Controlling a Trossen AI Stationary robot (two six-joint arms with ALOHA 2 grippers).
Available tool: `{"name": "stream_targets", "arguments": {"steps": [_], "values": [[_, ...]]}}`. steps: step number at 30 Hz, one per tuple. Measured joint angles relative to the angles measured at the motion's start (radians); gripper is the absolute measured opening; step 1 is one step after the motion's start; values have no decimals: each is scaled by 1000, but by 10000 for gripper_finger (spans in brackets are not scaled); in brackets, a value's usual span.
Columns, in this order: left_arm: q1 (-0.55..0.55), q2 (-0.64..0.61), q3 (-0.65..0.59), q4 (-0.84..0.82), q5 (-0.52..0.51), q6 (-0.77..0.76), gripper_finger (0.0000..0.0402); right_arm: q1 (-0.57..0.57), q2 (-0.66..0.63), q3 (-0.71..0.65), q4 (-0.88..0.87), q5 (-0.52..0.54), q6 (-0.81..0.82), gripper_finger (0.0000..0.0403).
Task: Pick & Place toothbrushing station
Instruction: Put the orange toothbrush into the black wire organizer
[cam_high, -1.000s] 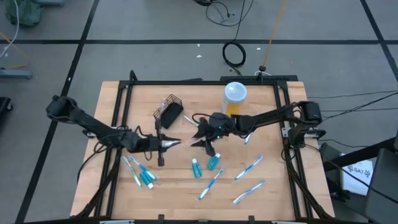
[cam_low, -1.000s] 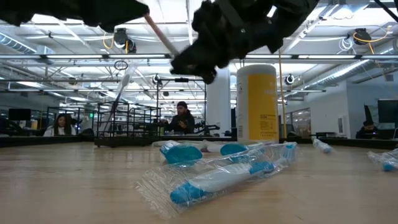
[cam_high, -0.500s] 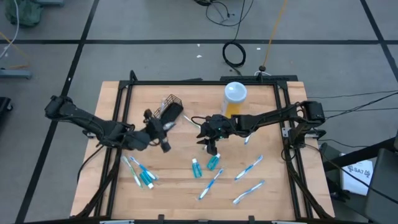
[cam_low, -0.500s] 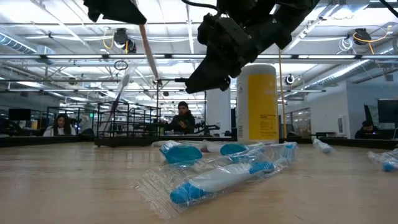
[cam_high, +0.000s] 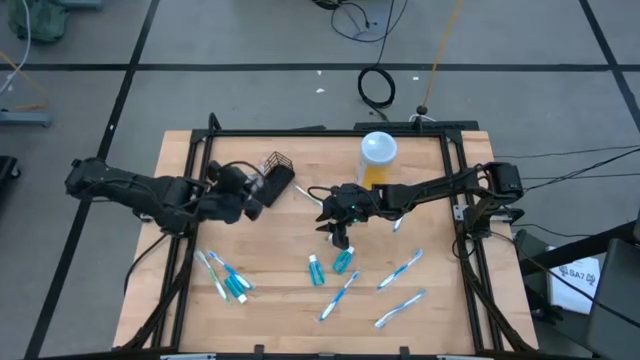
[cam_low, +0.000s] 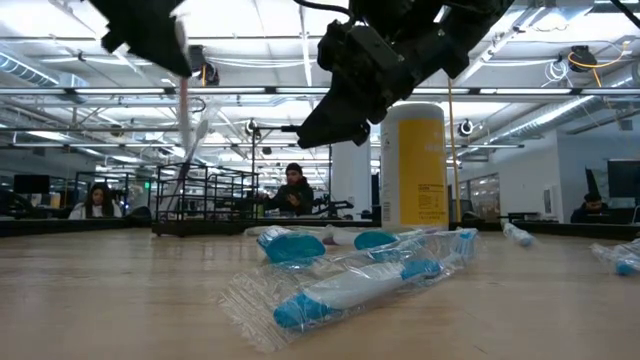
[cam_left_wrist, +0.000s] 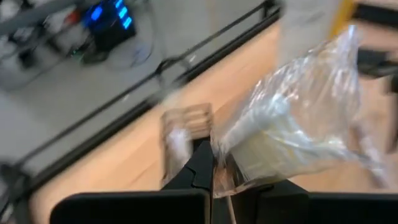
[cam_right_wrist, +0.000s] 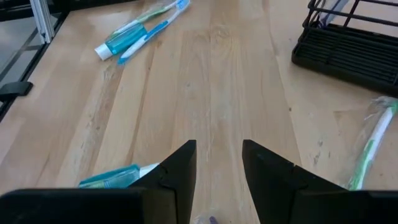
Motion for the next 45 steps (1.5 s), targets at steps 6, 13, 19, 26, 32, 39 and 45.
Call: {"name": "stream_targets", "arguments": {"steps": [6, 13, 19, 26, 32, 39, 45], "values": [[33, 26, -42, -7, 13, -59, 24, 0, 0, 0, 3, 0, 0, 125], [66, 24, -58, 12, 20, -77, 21, 0, 0, 0, 4, 0, 0, 125], [86, 9, -59, 17, -6, -62, 24, 0, 0, 0, 4, 0, 0, 125], [127, 9, -59, 15, 143, -59, 29, 0, 0, 0, 4, 0, 0, 125], [198, 55, -59, 13, 173, -62, 35, 1, 0, 0, 12, 0, 0, 125], [302, 57, -59, 9, 243, -84, 36, 5, 0, 0, 12, 0, 0, 125], [326, 57, -74, 33, 253, -133, 37, 5, 0, 0, 12, 0, 0, 125]]}}
